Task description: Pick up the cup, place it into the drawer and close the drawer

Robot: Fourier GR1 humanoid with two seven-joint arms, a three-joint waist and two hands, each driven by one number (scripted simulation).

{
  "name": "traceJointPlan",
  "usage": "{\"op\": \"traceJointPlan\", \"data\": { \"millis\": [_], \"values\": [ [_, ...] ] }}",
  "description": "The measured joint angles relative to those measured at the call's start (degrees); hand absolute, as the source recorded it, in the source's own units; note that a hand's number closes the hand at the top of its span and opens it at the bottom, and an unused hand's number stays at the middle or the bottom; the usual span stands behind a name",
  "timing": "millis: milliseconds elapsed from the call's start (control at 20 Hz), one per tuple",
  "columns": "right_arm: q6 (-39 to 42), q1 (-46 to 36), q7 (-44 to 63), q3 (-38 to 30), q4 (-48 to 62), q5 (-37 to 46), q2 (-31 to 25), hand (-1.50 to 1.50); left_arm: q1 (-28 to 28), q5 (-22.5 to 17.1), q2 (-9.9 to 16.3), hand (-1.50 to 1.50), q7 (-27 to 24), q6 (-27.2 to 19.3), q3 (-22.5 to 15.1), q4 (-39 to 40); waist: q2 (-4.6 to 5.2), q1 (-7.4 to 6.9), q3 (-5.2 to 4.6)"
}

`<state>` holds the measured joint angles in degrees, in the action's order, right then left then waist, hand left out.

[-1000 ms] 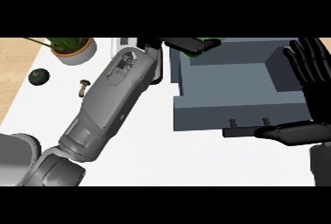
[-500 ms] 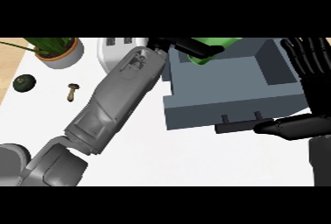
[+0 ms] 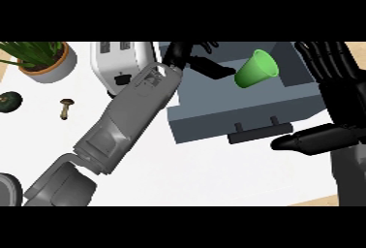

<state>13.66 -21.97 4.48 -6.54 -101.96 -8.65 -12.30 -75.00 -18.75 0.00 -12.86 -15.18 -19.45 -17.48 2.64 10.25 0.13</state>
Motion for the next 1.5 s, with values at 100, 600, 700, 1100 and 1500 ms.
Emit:
{"op": "traceJointPlan", "data": {
  "millis": [100, 600, 700, 1100, 1500],
  "values": [
    [1.1, -0.2, 0.0, 1.1, -0.2, -1.0, 0.5, -1.5, 0.2, -1.8, 0.0, -1.5, -0.5, -0.2, 0.1, -0.6, 0.11, 0.78, -0.01],
    [14.4, -1.3, 2.9, 9.7, 0.4, -9.6, -0.4, 1.5, 2.4, -12.3, 0.0, -1.5, -10.0, 0.6, 2.9, -5.8, -0.1, 0.54, -0.13],
    [17.5, -0.6, 4.7, 11.9, 0.0, -9.0, -2.6, 1.5, 2.5, -13.8, 0.0, -1.5, -11.6, -0.3, 3.4, -6.0, -0.39, -0.09, -0.15],
    [21.9, 2.4, 5.9, 16.4, -0.9, 4.4, -10.6, -1.5, 1.8, -17.4, 0.0, -1.5, -14.9, -2.4, 4.6, -4.4, -1.32, -4.42, -0.08],
    [13.7, 4.4, -0.8, 23.2, 10.6, 24.7, -8.6, -1.5, 6.3, -19.0, 0.2, -1.5, -19.6, 0.8, 6.1, -5.2, -1.86, -9.34, -0.08]
  ]
}}
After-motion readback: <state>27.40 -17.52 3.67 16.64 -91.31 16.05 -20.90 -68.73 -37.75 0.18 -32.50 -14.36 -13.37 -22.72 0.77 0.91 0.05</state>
